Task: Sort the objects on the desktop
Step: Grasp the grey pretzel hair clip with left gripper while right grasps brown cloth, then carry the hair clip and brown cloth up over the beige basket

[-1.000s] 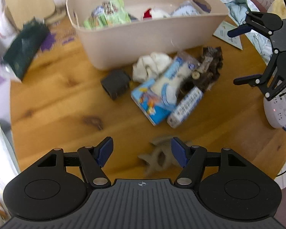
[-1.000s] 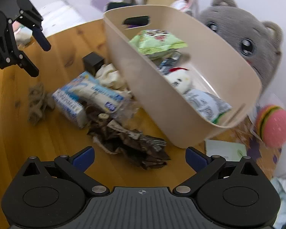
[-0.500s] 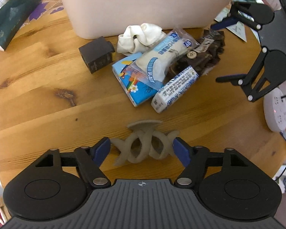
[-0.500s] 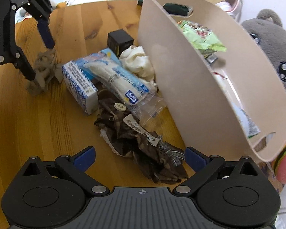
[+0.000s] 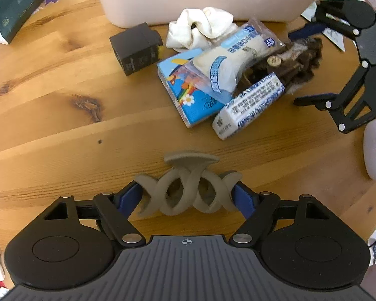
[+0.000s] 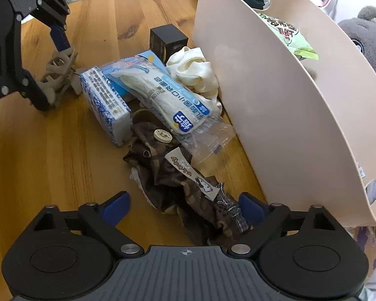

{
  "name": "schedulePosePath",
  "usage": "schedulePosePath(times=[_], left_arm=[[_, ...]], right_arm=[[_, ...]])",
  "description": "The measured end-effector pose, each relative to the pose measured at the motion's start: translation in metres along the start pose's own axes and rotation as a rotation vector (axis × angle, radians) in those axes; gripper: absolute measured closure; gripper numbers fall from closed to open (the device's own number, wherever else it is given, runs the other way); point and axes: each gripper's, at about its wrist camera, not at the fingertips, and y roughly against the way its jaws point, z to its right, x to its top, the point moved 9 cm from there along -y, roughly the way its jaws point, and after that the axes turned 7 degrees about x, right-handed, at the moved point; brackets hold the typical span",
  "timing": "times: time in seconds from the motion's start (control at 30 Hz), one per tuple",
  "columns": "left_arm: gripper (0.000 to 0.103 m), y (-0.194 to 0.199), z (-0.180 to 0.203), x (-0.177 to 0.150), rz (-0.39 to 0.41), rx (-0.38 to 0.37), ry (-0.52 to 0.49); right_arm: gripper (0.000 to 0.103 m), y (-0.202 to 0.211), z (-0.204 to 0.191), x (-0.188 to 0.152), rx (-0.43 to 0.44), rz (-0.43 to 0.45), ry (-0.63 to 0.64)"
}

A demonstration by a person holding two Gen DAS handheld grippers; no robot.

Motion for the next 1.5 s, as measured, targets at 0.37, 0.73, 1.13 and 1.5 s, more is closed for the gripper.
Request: schedulePosePath(times=[0.37, 0.73, 1.13, 1.5], left_arm=[[0.03, 0.005, -0.005, 0.002, 0.041, 0.028, -0.018], [0.03, 0.017, -0.025, -0.008, 0.058, 0.027, -0.008], [0.03, 0.031, -0.017, -0.007, 0.119, 0.023, -0.043], [0.03, 0.035, -0.014, -0.002, 0.149, 0.041, -0.068]], right_arm=[[0.062, 0.013, -0.01, -0.004, 0.044, 0.008, 0.001], [0.064, 0.027, -0.022, -0.02, 0.05, 0.005, 0.009], [0.065, 0.061, -0.025, -0.036, -0.001, 0.048, -0.01], [0.065, 0.075, -0.02, -0.026, -0.072, 0.071, 0.024]])
